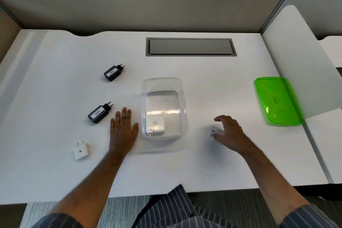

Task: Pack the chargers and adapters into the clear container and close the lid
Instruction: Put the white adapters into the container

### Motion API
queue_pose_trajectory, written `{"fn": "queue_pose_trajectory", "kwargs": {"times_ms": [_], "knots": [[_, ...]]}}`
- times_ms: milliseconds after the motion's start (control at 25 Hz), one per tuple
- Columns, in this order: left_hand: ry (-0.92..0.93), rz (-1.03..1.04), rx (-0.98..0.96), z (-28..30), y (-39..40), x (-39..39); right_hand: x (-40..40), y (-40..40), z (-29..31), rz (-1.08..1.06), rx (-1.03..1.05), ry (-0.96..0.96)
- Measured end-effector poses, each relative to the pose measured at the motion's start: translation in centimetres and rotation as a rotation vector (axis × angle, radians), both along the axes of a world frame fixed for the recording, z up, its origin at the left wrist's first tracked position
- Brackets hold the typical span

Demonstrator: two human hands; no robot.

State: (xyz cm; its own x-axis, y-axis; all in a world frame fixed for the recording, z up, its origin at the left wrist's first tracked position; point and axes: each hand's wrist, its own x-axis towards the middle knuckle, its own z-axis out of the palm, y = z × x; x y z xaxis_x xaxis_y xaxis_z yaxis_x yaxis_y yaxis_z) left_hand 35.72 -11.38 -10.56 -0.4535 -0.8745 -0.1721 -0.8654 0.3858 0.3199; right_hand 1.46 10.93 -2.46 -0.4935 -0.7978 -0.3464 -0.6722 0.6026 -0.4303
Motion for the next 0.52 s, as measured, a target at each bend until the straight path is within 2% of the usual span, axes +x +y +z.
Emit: {"fn": "queue_pose_trajectory", "kwargs": {"times_ms": [200, 520], "knots": [[-0.008, 0.032, -0.053, -0.2, 3.0, 0.0, -0.7, 2.0, -2.1, 0.082, 0.08, -0.005], [-0.042, 0.04, -0.121, -0.2, 4.2, -0.2, -1.5, 2.7, -2.7, 0.139, -0.049, 0.05]]}}
